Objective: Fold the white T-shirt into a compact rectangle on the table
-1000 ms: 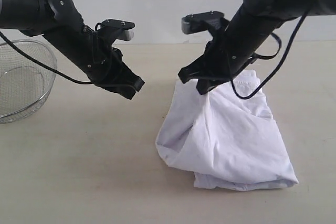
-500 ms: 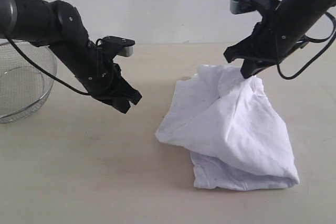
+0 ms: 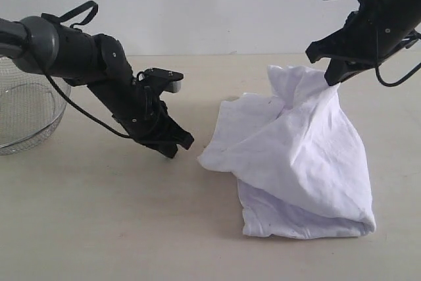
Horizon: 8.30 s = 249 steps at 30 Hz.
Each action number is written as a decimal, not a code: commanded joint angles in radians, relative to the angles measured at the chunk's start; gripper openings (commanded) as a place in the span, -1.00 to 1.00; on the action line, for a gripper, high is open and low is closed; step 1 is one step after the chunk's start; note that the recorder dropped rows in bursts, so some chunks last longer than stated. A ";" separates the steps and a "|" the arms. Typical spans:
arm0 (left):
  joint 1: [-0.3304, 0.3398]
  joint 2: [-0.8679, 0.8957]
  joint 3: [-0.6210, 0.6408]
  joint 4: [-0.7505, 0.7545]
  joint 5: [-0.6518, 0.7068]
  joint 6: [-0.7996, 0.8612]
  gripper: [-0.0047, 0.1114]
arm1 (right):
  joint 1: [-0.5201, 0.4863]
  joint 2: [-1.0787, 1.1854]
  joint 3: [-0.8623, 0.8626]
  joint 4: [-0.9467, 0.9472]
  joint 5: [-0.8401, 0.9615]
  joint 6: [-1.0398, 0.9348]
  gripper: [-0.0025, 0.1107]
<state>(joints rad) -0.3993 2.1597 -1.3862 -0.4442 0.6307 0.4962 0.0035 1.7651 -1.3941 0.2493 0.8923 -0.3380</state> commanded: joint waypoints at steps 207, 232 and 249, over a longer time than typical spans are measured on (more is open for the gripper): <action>0.114 0.050 -0.177 -0.718 0.590 0.462 -0.40 | 0.099 0.055 0.450 0.133 -0.126 -0.009 -0.96; -0.017 0.061 0.108 -0.303 0.363 0.241 -0.84 | 0.097 0.131 0.475 0.145 -0.150 -0.030 -0.96; -0.001 -0.030 0.186 -0.385 0.476 0.311 -0.84 | 0.095 0.131 0.475 -0.132 -0.173 0.210 -0.96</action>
<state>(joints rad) -0.4012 2.1834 -1.2039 -0.8431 1.0986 0.7865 0.1151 1.8653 -0.9378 0.2638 0.7391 -0.1332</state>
